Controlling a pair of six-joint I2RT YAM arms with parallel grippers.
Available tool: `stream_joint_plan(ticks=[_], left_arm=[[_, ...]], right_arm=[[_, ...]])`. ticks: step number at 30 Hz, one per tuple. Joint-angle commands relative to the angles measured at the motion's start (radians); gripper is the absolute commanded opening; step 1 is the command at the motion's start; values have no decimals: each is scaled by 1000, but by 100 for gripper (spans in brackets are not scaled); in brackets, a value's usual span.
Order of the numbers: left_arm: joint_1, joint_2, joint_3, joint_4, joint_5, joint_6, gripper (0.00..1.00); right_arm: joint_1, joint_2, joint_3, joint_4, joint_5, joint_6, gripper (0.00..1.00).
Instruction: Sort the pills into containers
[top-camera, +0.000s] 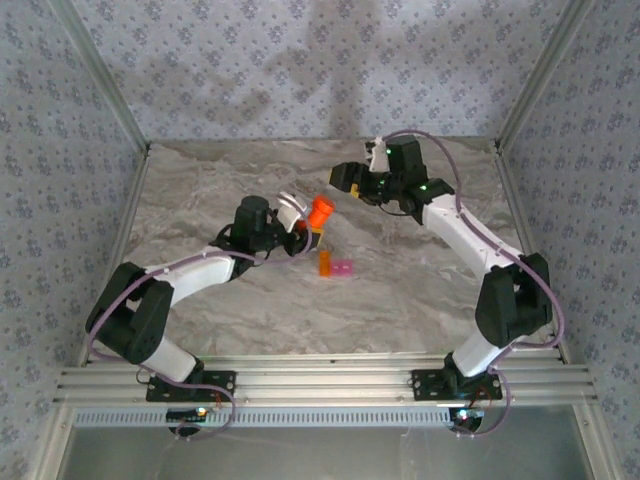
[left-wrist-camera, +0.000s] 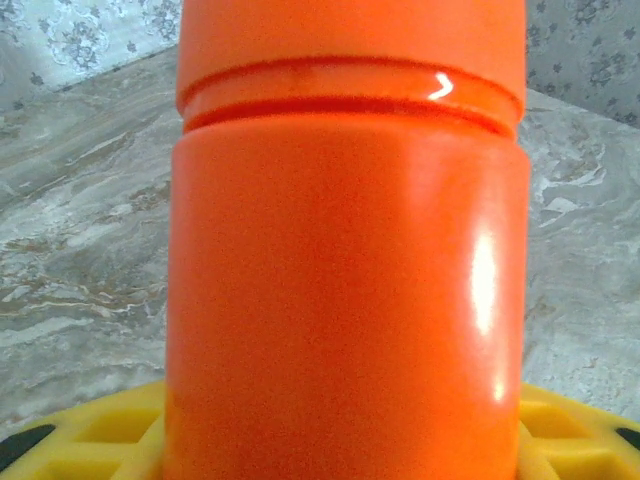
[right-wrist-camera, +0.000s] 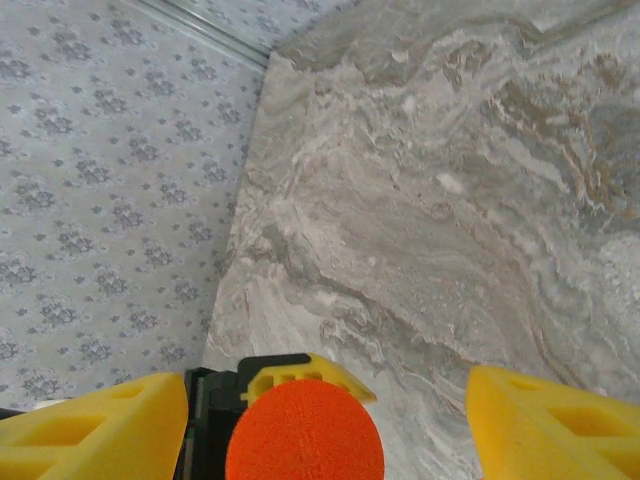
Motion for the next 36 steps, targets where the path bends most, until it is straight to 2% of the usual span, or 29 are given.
stream_joint_plan(ticks=[1,20,23,27,29,32,36], left_arm=[[-3,-26,42,-17,-19,52,0],[-12,-1,54,-17,-14,51,0],[-12,1,54,-15,-14,49,0],[-11,-1,53,-8,-13,42,0],[-12,-4,50,-1,-7,35,0],[-1,-12,44,33,34,-8,0],[41,-25,19,148,160,-131,0]], right_arm=[[26,39,29,-77,19,30,75],[99,56,24,-63,-2,26,68],[98,57,20,-57,-7,24,61],[94,53,3,-40,-16,18,44],[86,49,-19,-6,-24,18,37],[69,32,-79,138,-71,-24,31],[36,-5,-206,404,-194,-149,31]])
